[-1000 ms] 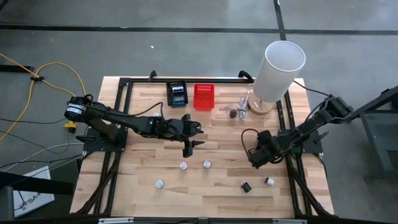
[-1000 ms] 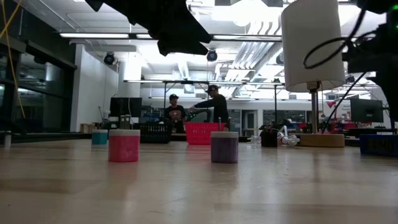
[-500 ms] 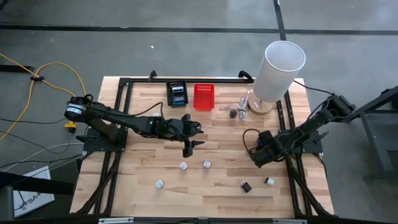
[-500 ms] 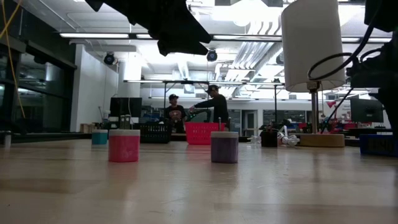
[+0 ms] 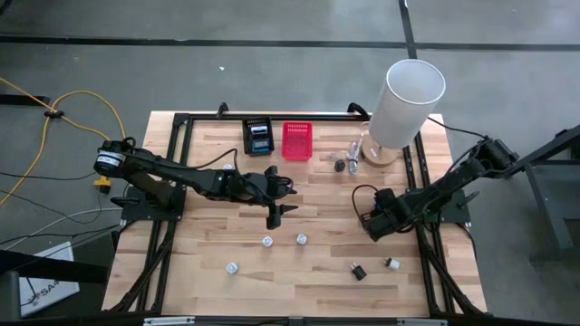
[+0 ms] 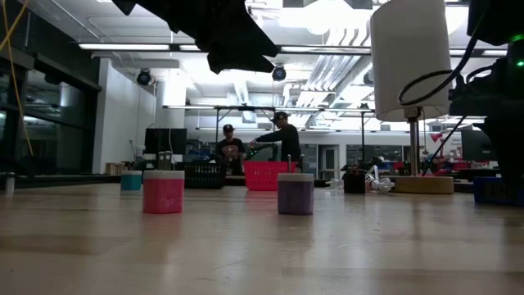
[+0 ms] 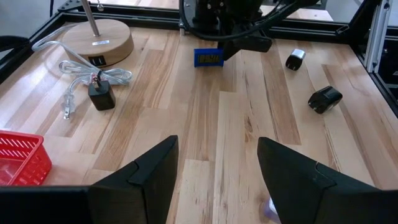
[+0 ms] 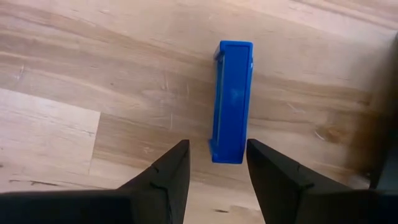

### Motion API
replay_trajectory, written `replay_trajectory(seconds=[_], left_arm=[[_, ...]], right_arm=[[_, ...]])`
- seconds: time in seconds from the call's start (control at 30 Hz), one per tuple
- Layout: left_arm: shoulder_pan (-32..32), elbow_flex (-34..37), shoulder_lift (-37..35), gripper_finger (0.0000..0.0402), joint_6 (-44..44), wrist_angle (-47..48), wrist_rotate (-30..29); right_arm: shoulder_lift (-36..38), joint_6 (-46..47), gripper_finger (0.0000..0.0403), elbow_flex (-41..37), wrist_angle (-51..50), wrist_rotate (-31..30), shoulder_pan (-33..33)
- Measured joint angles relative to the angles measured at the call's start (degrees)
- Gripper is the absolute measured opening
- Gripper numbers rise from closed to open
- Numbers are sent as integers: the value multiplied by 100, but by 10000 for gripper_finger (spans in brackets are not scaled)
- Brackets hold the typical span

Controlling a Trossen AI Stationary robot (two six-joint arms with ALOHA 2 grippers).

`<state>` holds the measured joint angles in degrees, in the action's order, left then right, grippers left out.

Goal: Pick & Place Office items
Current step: Put the blue digital timer into the black basket

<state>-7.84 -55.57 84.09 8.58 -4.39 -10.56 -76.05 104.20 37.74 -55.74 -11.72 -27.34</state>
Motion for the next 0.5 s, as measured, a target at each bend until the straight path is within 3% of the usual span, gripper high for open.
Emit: replay_trajectory(seconds=[0.5], left_arm=[[0, 0, 0, 214, 0, 0, 2]], right_arm=[[-2, -89, 145, -302, 337, 120, 51]])
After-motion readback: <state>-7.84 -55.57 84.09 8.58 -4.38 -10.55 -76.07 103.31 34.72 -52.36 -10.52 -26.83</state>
